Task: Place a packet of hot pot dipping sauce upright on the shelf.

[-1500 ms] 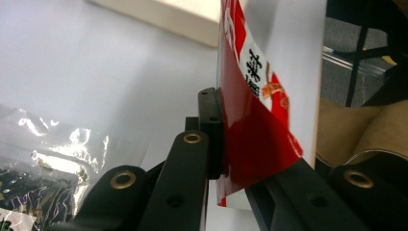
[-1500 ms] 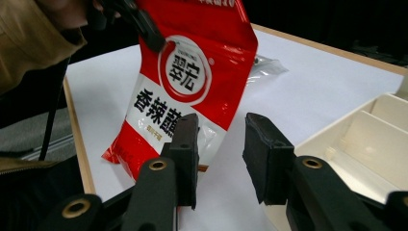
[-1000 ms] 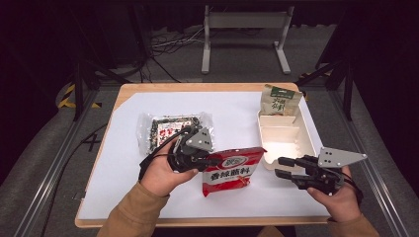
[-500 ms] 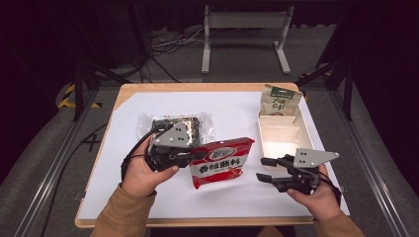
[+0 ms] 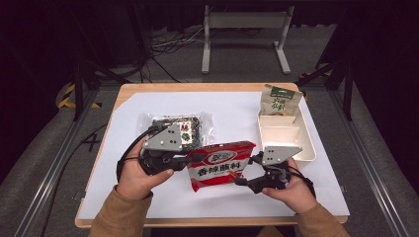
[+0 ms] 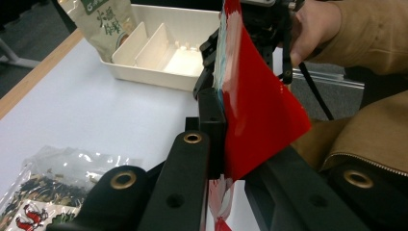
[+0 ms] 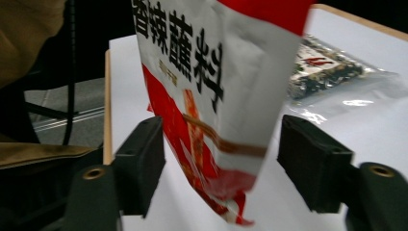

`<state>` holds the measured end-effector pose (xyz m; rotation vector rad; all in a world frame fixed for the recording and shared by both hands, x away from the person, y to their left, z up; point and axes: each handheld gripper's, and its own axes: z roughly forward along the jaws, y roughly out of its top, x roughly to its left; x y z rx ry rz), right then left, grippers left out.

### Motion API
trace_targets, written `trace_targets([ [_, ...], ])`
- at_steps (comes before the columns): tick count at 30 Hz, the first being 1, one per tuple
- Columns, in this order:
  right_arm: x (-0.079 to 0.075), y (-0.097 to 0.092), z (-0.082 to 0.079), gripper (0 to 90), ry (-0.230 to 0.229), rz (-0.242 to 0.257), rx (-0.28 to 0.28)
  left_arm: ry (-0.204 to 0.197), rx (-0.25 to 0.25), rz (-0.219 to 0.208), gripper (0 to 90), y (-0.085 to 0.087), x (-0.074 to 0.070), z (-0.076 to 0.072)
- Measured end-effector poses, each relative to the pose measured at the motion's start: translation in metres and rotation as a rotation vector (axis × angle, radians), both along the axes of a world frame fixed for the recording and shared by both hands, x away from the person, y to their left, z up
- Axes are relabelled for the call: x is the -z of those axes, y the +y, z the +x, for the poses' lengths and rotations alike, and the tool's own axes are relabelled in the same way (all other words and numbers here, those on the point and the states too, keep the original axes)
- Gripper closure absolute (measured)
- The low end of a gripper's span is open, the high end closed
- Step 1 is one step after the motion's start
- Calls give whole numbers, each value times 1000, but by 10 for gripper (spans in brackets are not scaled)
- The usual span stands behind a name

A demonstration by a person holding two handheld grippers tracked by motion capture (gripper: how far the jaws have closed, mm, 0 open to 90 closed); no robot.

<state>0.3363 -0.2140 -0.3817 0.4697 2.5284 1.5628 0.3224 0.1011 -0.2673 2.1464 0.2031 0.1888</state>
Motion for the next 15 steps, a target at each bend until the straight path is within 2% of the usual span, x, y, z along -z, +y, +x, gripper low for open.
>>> trace_targets([
  [8,9,17,1,403,20,-11,-66,-3,9,-12,885,0,-1,-3],
  [11,11,18,3,439,37,20,-86,-1,8,-18,886,2,0,-2],
  [15,13,17,5,555,40,88,-107,-8,9,-25,886,4,1,-3],
])
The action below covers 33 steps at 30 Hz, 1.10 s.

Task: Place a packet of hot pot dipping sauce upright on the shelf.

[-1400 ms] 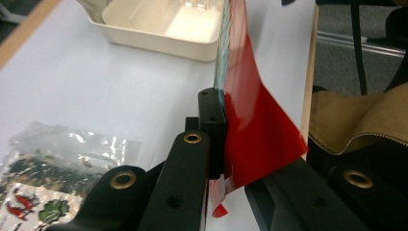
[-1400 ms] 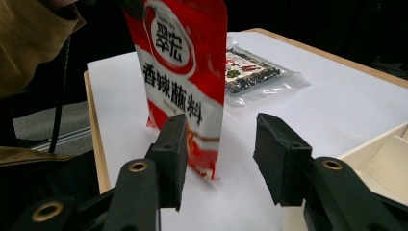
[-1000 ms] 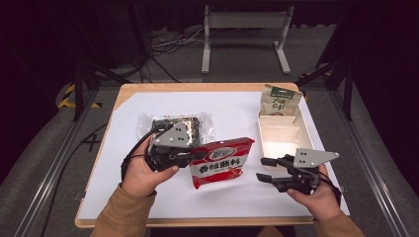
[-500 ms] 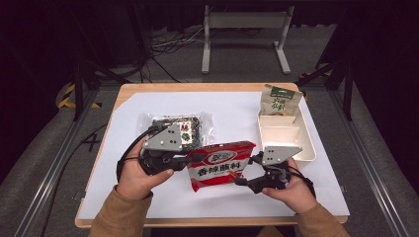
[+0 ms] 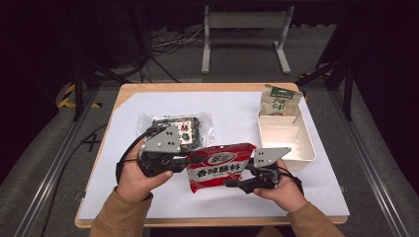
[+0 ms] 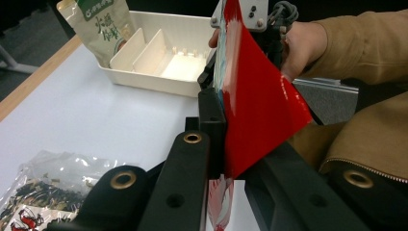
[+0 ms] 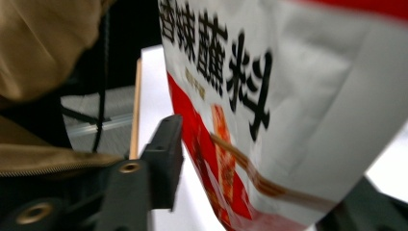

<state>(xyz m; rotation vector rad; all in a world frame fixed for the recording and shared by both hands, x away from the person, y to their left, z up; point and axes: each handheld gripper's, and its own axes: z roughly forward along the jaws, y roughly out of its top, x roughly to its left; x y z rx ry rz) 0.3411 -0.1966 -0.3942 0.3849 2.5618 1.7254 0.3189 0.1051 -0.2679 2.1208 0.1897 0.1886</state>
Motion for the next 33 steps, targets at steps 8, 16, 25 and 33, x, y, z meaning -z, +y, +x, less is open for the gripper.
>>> trace_targets([
  [8,-4,0,-3,735,7,36,-23,6,-26,-37,883,9,0,0],
  [16,-8,-1,-5,766,14,32,-11,21,-45,-63,876,15,2,2],
  [25,-13,-3,-8,798,22,40,-10,8,-90,-100,710,20,1,-1],
  [33,-25,-11,-5,800,6,50,7,22,-176,-134,431,36,6,-4],
])
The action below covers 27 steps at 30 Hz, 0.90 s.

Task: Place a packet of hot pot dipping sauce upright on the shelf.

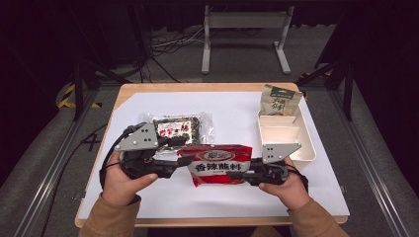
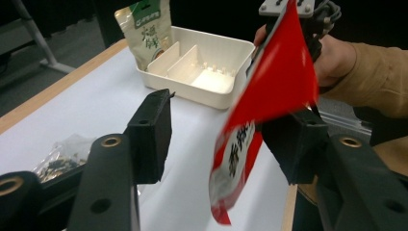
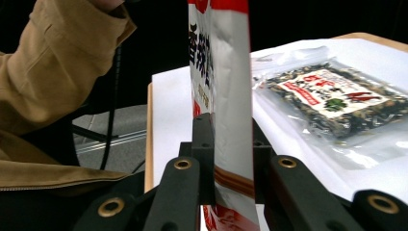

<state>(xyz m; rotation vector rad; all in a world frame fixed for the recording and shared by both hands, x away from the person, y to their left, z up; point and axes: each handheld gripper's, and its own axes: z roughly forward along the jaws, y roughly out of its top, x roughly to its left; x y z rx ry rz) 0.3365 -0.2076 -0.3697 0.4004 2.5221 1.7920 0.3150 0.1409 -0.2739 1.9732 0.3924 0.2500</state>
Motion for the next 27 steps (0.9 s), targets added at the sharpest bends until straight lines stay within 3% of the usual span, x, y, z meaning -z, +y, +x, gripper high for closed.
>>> trace_targets([
  [7,-11,-11,6,800,-17,2,33,8,-87,9,340,15,8,2],
  [14,-31,-30,17,800,-44,-9,77,39,-184,10,308,37,19,5],
  [20,-42,-46,27,800,-51,-6,113,59,-232,28,276,41,28,5],
  [27,-56,-70,43,801,-75,-17,173,87,-285,24,284,59,41,7],
])
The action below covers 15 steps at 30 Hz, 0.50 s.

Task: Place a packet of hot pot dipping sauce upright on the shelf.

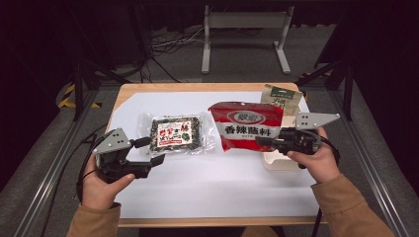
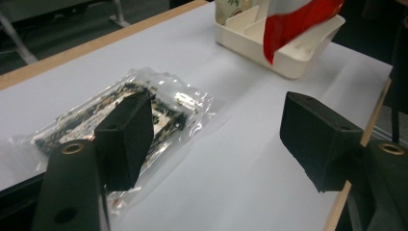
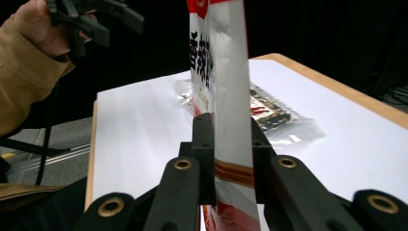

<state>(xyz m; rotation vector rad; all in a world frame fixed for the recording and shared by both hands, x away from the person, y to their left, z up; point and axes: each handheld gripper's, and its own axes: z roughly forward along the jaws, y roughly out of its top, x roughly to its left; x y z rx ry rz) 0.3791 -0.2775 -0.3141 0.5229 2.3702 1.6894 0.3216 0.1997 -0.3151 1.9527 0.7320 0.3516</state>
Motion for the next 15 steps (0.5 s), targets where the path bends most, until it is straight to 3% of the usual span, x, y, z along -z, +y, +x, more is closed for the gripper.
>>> trace_targets([
  [3,-3,-6,3,800,-6,-6,15,14,-26,0,289,10,9,0],
  [8,-10,-21,12,801,-15,-7,53,30,-43,-62,290,28,19,4],
  [10,-12,-24,15,801,-19,-7,63,17,-54,-73,286,32,23,7],
  [15,-15,-34,23,800,-36,-16,93,0,-91,-57,275,39,35,16],
])
